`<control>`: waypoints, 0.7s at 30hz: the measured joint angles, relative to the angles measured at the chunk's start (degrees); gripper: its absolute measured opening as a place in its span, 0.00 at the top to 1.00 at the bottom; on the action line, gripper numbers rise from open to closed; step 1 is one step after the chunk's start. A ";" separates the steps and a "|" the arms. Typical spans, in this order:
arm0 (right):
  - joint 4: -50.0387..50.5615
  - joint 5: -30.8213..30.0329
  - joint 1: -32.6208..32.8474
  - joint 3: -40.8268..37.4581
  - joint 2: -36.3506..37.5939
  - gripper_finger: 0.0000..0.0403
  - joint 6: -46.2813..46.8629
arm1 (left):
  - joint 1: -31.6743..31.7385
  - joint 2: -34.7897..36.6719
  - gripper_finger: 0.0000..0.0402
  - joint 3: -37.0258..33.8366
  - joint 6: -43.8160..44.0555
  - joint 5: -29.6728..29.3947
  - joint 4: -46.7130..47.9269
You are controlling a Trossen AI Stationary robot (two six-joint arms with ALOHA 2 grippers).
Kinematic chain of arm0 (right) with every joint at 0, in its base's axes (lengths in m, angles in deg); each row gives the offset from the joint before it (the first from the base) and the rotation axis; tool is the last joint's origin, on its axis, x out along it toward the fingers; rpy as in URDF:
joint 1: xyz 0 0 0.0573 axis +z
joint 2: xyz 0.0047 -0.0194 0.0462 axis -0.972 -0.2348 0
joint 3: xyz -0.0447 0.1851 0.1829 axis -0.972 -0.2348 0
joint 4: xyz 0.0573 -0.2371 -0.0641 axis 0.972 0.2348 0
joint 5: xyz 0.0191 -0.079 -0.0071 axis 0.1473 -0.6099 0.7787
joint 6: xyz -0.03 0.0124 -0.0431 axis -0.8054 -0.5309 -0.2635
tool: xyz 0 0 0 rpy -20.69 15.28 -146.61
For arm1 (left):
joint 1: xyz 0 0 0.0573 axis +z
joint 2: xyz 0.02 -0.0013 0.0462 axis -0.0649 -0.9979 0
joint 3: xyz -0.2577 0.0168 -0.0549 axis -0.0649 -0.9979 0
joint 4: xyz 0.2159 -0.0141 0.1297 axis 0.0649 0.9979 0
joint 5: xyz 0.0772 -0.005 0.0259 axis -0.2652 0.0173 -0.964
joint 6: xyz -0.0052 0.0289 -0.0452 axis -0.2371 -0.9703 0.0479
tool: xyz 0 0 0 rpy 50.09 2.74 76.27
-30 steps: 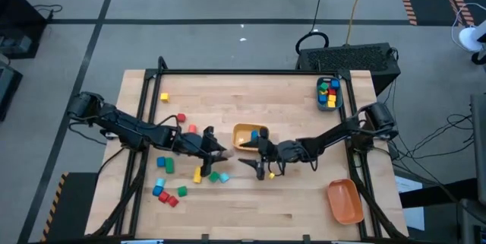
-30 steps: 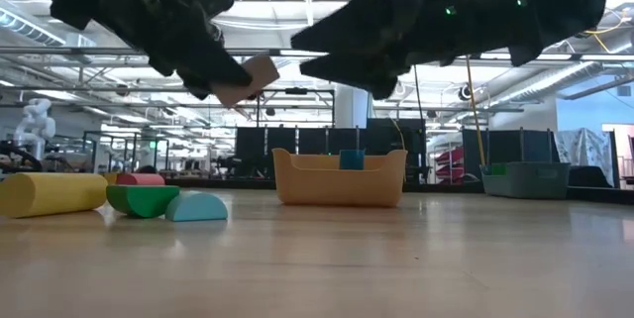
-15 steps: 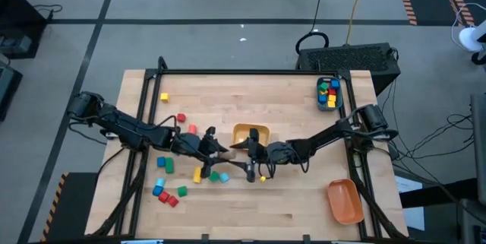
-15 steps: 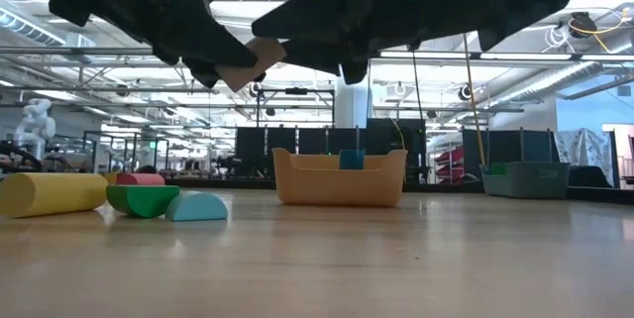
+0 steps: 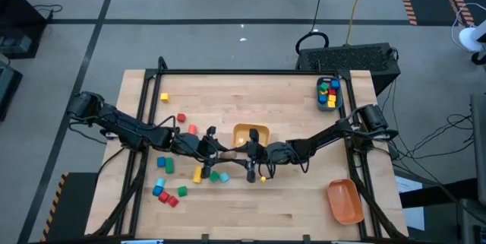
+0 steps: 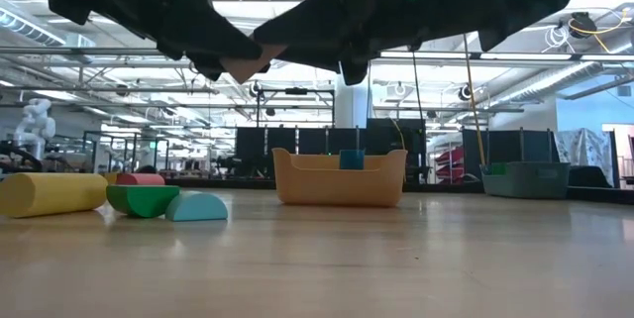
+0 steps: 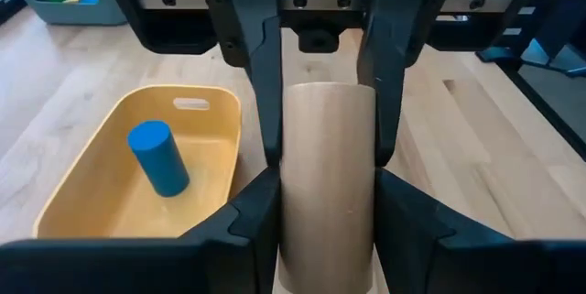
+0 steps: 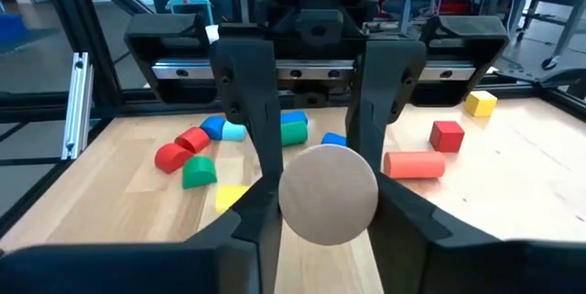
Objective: Sort blocks by size
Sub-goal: Put the brown cylindrical block into the yellow bin
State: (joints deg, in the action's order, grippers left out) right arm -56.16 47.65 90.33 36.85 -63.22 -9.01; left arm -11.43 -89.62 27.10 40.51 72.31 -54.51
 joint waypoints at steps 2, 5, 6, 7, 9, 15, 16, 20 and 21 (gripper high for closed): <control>0.53 -0.02 -0.02 0.00 0.03 0.73 -0.63 | 0.00 0.00 0.66 0.01 0.07 0.02 0.44; 5.48 0.09 -0.27 0.65 1.54 0.73 -1.47 | 0.04 0.08 0.57 0.17 1.68 0.73 1.88; 9.05 0.19 -0.45 1.34 2.40 0.73 -1.43 | 0.02 0.13 0.52 0.17 1.80 0.81 2.55; 13.20 0.44 -0.69 2.44 3.19 0.73 -1.39 | 0.02 0.13 0.49 0.17 1.95 0.92 3.04; 22.14 0.52 -1.31 5.13 4.37 0.73 -1.37 | 0.19 0.13 0.43 0.17 2.03 0.73 4.04; 42.74 -1.32 -3.87 12.47 5.15 0.73 -1.92 | 0.24 0.96 0.38 0.09 3.21 1.40 8.30; 45.39 -1.82 -4.60 13.42 5.16 0.73 -1.90 | 0.11 1.41 0.38 0.09 3.86 1.64 9.68; 55.48 -5.62 -6.84 15.52 5.40 0.73 -1.76 | 0.39 5.38 0.38 0.07 9.66 -2.84 17.49; 57.18 -5.17 -7.59 15.48 5.40 0.73 -1.36 | 0.36 6.64 0.38 0.07 10.54 -3.91 19.91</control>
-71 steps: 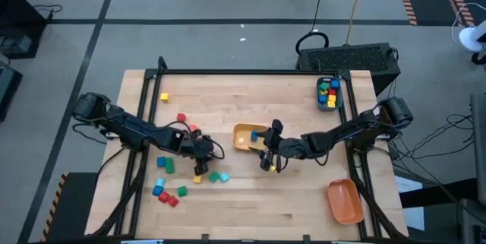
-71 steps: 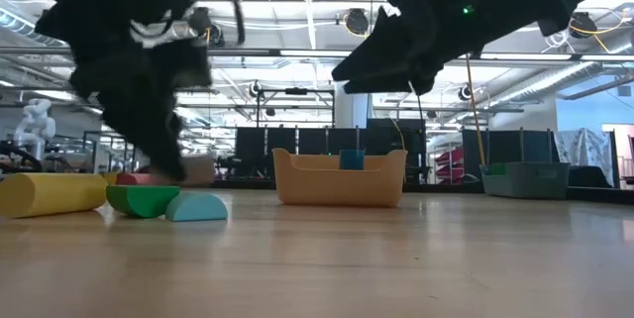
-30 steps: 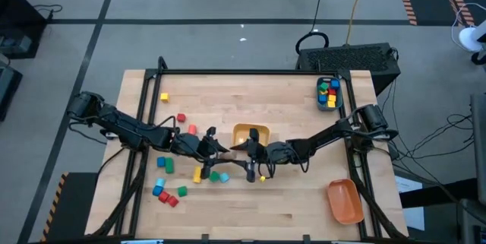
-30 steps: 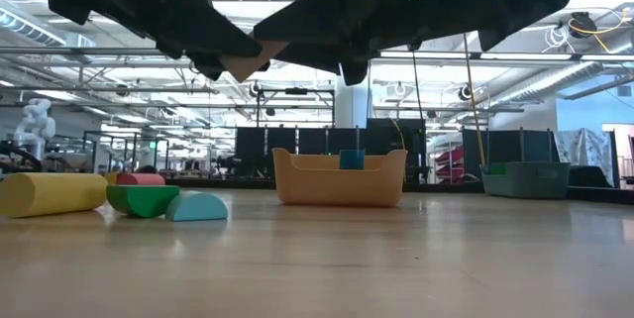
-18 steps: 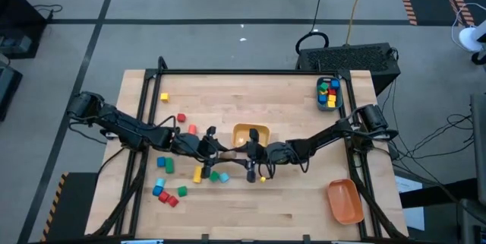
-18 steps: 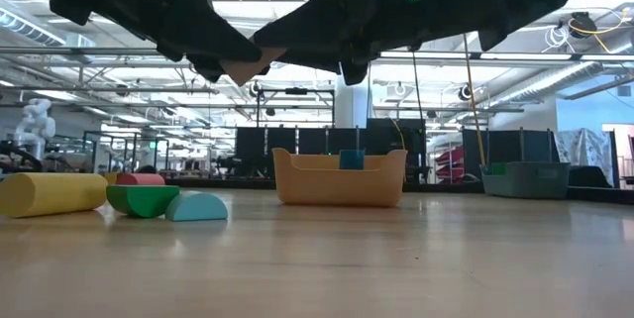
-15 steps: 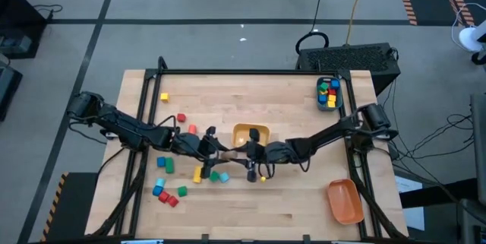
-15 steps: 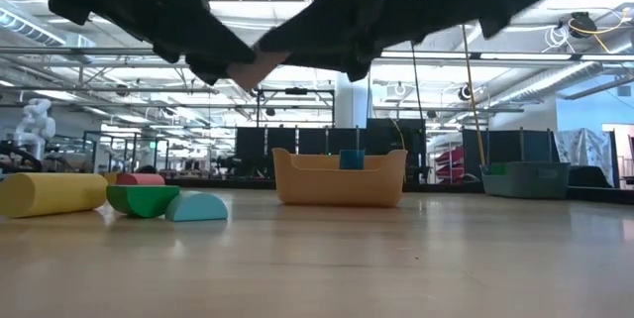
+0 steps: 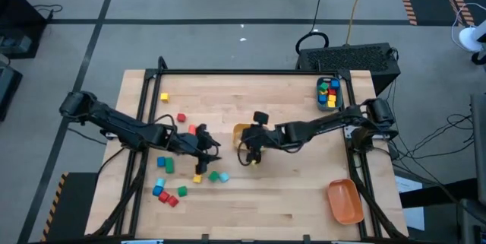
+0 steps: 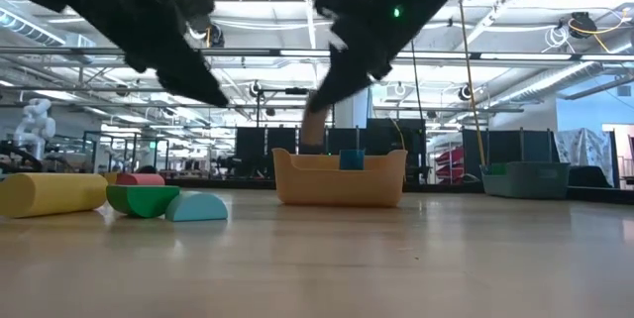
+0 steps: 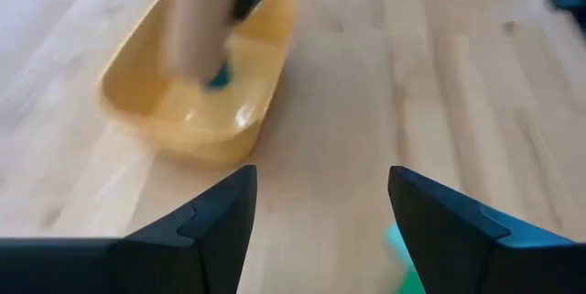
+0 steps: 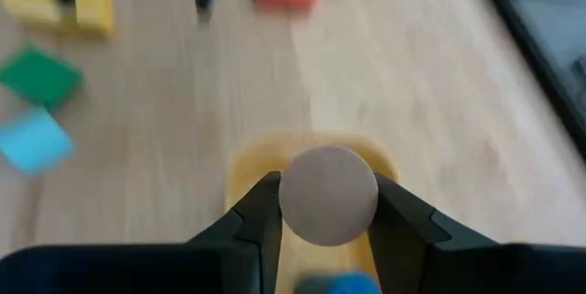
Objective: Sort blocks by size
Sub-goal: Put the brown cylindrical block into the yellow bin
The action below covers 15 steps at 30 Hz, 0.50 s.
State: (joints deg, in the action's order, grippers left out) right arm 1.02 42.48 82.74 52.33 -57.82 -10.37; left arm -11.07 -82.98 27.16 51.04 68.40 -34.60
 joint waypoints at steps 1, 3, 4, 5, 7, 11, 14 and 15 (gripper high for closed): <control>0.88 0.82 -0.92 -0.06 0.00 0.73 0.42 | -0.02 1.32 0.38 -0.03 0.30 -0.75 2.01; 1.53 3.36 -2.94 -0.23 0.00 0.73 0.94 | -0.01 3.97 0.38 -0.04 0.66 -1.57 4.95; 1.44 4.54 -3.83 -0.37 0.00 0.73 1.15 | -0.01 5.30 0.38 -0.04 1.22 -2.10 6.26; 1.23 5.85 -4.53 -0.44 0.00 0.73 1.23 | 0.01 6.58 0.38 -0.04 1.59 -2.33 7.42; 1.34 8.55 -5.47 -0.46 0.00 0.73 1.27 | 0.01 8.70 0.38 -0.04 1.62 -2.49 8.93; 1.07 13.58 -7.34 -0.46 -0.93 0.72 1.09 | 0.02 11.67 0.38 -0.04 1.63 -2.65 9.41; 2.09 13.99 -7.92 -0.55 -2.70 0.72 1.07 | 0.03 12.27 0.38 -0.04 1.62 -4.13 10.55; 1.99 14.20 -7.96 -0.55 -3.21 0.72 1.07 | 0.03 12.33 0.38 -0.04 1.62 -4.90 11.38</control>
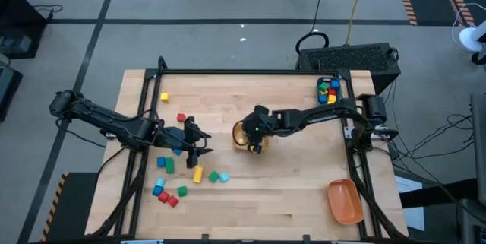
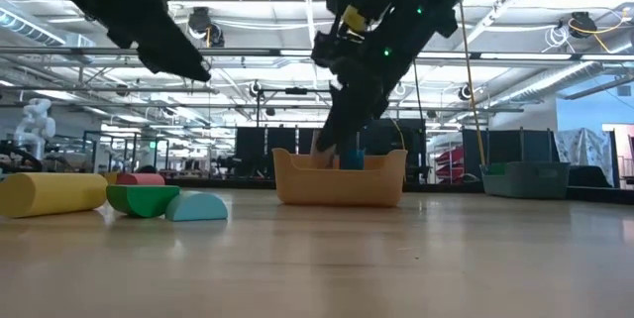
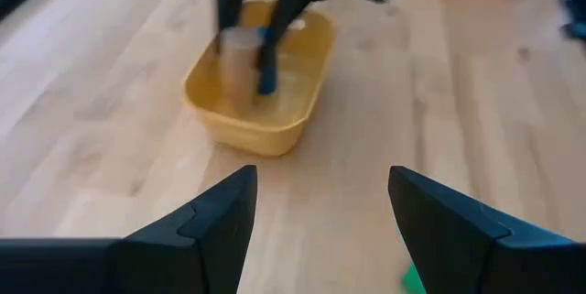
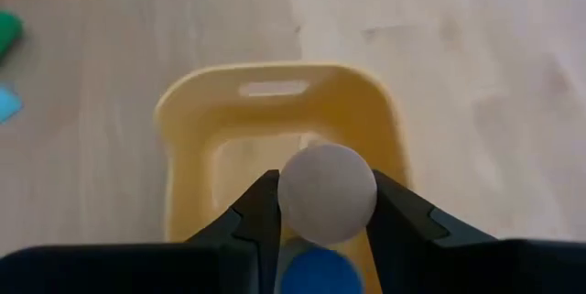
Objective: Sort blocks by size
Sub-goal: Put the brown cylindrical block into the yellow bin, then put the orange cylindrical block into the yellow bin
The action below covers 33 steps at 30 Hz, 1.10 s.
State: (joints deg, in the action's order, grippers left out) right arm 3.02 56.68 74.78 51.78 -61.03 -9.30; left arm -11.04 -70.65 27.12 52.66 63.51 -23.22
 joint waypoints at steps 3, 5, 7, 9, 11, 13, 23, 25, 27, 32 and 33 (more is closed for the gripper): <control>0.45 0.12 -0.15 0.00 -0.56 0.72 -0.02 | 0.00 0.00 0.38 0.00 0.40 -2.17 2.96; 0.20 0.01 -0.25 0.04 -0.86 0.72 -0.02 | 0.00 0.00 0.38 0.00 1.43 -3.13 5.12; 1.06 -0.07 -0.27 0.00 -0.94 0.72 0.04 | 0.00 0.00 0.38 0.00 1.52 -3.82 6.62; 1.22 0.02 -0.19 0.02 -0.93 0.71 0.02 | 0.00 0.00 0.38 0.00 1.52 -4.44 7.82; 2.05 0.09 -0.13 0.04 -0.92 0.69 0.22 | 0.00 0.00 0.38 0.00 1.53 -5.31 8.02; 2.09 0.06 -0.18 0.04 -0.92 0.66 0.69 | 0.00 0.00 0.38 0.00 1.49 -6.08 8.07; 1.77 -0.52 -0.16 0.02 -0.92 0.53 0.73 | 0.88 -0.02 0.38 0.00 4.14 -10.24 13.90; 1.58 -0.65 -0.18 0.04 -0.92 0.52 0.78 | 1.41 -0.02 0.38 0.00 6.06 -11.48 16.13; 1.46 -0.73 -0.17 0.02 -0.63 0.52 1.05 | 1.98 -0.02 0.38 0.00 8.02 -12.49 18.54; 0.01 -3.75 0.24 0.04 2.42 0.53 6.18 | 4.09 -0.02 0.38 0.00 14.54 -16.10 25.42; -0.88 -3.94 0.49 0.04 3.12 0.53 6.92 | 4.84 -0.02 0.38 0.00 16.55 -16.18 26.79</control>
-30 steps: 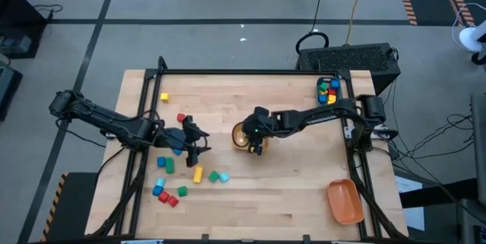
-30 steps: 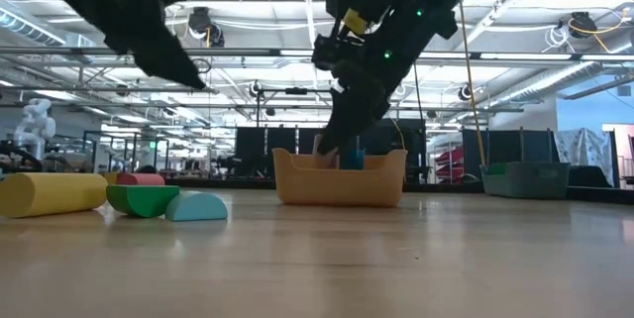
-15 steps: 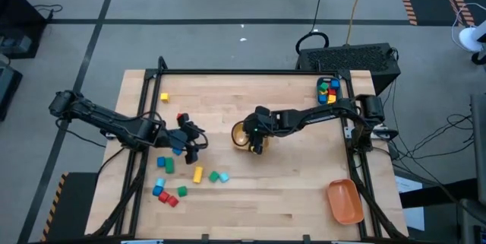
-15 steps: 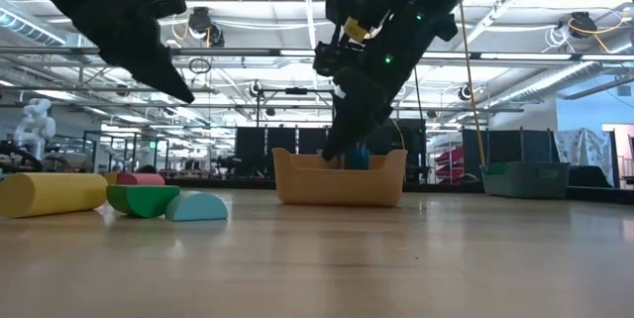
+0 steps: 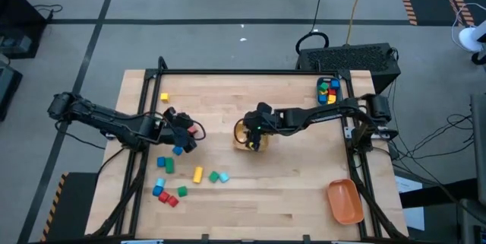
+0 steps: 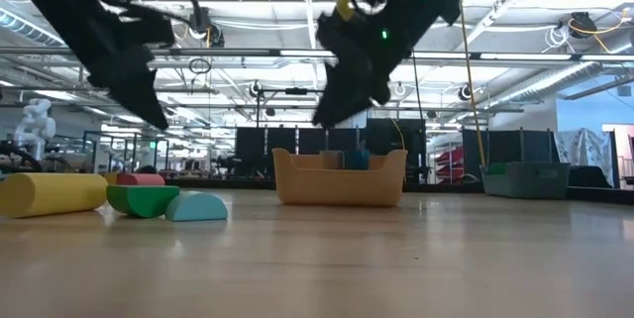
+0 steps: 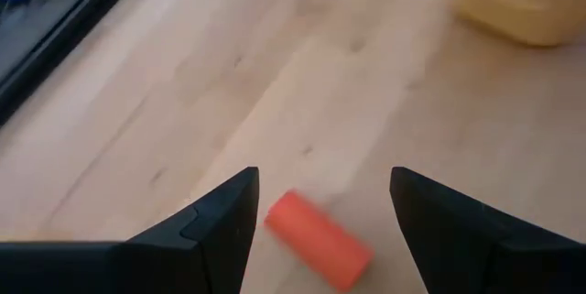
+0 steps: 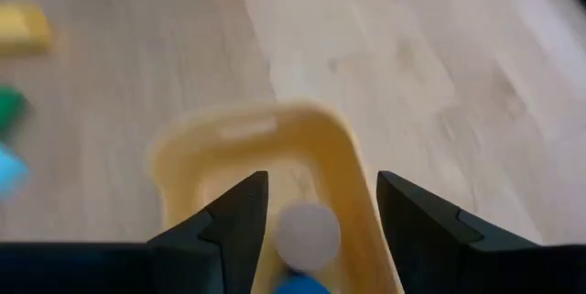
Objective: Sort blocks by size
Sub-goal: Put the orange cylindrical block into the yellow bin
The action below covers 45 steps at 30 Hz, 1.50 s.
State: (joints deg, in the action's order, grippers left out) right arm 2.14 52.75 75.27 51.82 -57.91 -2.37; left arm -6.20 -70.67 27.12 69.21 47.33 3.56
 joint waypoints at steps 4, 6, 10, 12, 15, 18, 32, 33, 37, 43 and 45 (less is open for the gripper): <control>-2.51 0.23 1.64 0.03 2.86 0.53 1.85 | 3.51 -0.03 0.38 -0.74 7.99 2.39 2.45; -2.69 0.32 2.53 0.04 3.85 0.53 2.33 | 4.83 -0.07 0.38 -2.04 9.15 3.69 1.36; -2.98 0.33 4.17 0.04 4.65 0.53 2.53 | 6.88 -0.10 0.38 -5.90 10.70 4.73 -5.74; -3.37 0.31 4.83 0.04 4.70 0.53 2.56 | 7.23 -0.13 0.38 -7.74 11.87 5.39 -8.91; -3.26 0.33 5.47 0.04 4.70 0.53 2.95 | 7.62 -0.11 0.38 -9.26 12.01 6.49 -11.57; -3.30 0.33 5.60 0.04 4.70 0.53 2.96 | 7.70 -0.40 0.38 -9.40 13.34 6.71 -11.59; -2.54 0.22 6.14 0.04 4.70 0.53 2.96 | 7.66 -10.71 0.38 -9.38 16.43 6.89 -11.77; -2.39 0.22 6.14 0.04 4.70 0.53 2.96 | 7.66 -11.45 0.38 -9.38 16.45 7.00 -11.78; -0.66 -1.97 6.16 0.04 4.70 0.53 2.97 | 7.66 -13.85 0.38 -9.19 16.25 8.01 -12.51; 0.70 -4.22 6.12 0.04 4.70 0.54 3.79 | 7.66 -14.75 0.49 -9.14 15.80 8.58 -13.38; 1.11 -4.22 6.14 0.04 4.70 0.54 3.79 | 7.62 -14.78 0.55 -9.14 15.07 8.79 -13.64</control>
State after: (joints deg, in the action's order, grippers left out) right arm 3.24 48.53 81.41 51.87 -53.21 1.41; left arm 1.42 -85.45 17.98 84.28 56.11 -10.07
